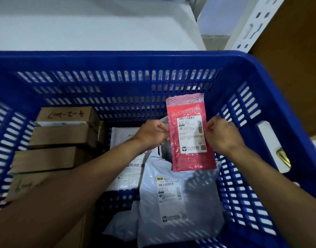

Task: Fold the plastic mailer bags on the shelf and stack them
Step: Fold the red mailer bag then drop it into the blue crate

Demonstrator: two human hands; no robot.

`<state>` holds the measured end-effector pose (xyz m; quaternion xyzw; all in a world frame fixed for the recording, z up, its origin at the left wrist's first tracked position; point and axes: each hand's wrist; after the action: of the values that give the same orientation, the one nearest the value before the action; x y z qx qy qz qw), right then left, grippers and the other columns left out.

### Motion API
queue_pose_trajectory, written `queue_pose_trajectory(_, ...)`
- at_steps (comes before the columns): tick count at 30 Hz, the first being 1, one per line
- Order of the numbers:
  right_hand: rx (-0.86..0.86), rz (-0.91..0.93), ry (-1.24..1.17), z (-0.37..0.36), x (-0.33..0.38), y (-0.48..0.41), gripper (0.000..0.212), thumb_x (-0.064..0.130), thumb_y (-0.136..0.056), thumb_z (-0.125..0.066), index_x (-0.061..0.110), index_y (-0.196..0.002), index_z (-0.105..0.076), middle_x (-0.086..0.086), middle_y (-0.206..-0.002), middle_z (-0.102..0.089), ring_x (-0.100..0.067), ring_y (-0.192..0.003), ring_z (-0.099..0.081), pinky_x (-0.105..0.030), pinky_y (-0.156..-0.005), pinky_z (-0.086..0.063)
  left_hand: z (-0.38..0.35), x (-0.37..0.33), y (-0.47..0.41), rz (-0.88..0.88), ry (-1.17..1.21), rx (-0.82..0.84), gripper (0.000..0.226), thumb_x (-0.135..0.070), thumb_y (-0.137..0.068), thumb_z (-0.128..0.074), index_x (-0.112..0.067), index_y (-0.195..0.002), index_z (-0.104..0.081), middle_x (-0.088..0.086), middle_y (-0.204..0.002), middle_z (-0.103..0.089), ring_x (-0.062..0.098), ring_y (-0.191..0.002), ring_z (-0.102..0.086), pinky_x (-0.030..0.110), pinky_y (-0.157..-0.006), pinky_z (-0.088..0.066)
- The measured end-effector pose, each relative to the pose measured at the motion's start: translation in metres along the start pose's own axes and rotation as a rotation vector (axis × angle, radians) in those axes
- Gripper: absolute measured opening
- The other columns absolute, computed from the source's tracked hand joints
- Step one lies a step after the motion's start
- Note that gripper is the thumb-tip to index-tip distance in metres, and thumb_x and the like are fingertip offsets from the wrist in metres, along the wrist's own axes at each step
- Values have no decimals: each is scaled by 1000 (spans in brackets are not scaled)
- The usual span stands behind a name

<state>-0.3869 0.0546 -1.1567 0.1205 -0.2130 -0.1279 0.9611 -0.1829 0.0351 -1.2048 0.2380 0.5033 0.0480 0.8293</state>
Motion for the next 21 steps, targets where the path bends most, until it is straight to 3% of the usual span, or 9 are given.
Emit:
queue_pose_trajectory(5,-76,62,101,-16,-11,-2,7,13,-97,-46,14,-97,-53,-17,-96,-71,-38,-84,-66,-46,-72,-57,-17,-1,1,-100,-104,12,10,-19,-96,-63,-15,-88,-67,-4,-77,-69,11,-64,-65,28,-64,-52)
queue_pose_trajectory(8,-71,77,114,-20,-13,-4,8,9,-98,-44,11,-100,-51,-18,-97,-69,-38,-84,-65,-40,-65,-51,-23,3,2,-126,-138,-6,14,-11,-97,-53,-14,-101,-66,1,-86,-72,20,-75,-70,38,-74,-59)
queue_pose_trajectory(11,-60,70,136,-19,-12,-5,15,2,-97,-41,5,-107,-50,-22,-102,-67,-40,-90,-62,-34,-65,-38,-27,8,7,-237,-285,-248,21,-12,-98,-51,-13,-118,-57,-2,-105,-65,17,-91,-64,36,-79,-54)
queue_pose_trajectory(13,-53,68,152,-17,-10,-4,20,-3,-95,-40,2,-113,-49,-23,-104,-66,-38,-89,-60,-33,-66,-35,-28,7,13,-498,-431,-367,24,-13,-98,-52,-8,-122,-54,-2,-110,-54,12,-95,-54,26,-78,-44)
queue_pose_trajectory(16,-32,76,174,-15,-8,-2,20,-5,-94,-41,2,-112,-47,-22,-103,-65,-35,-81,-55,-33,-64,-35,-33,7,11,-870,-741,-301,27,-11,-93,-55,-3,-119,-59,7,-111,-54,18,-97,-51,31,-80,-46)
queue_pose_trajectory(19,-30,86,186,-17,-9,-4,18,-3,-94,-48,3,-111,-47,-23,-104,-66,-40,-91,-64,-32,-63,-37,-47,16,2,-822,-936,-160,46,-30,-99,-46,-7,-138,-51,14,-139,-50,27,-124,-48,44,-103,-44)
queue_pose_trajectory(21,-27,84,188,-20,-11,-7,20,-2,-93,-50,3,-112,-47,-24,-105,-67,-41,-94,-65,-33,-63,-39,-53,23,-3,-751,-998,-62,58,-41,-102,-37,-11,-152,-37,14,-158,-33,29,-144,-32,46,-118,-29)
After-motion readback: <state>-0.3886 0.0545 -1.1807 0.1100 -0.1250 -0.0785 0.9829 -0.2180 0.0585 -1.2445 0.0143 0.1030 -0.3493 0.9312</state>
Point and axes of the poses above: each hand's wrist, its own y-axis away from the middle knuckle, its own z-axis out of the back of the hand, x = y × z
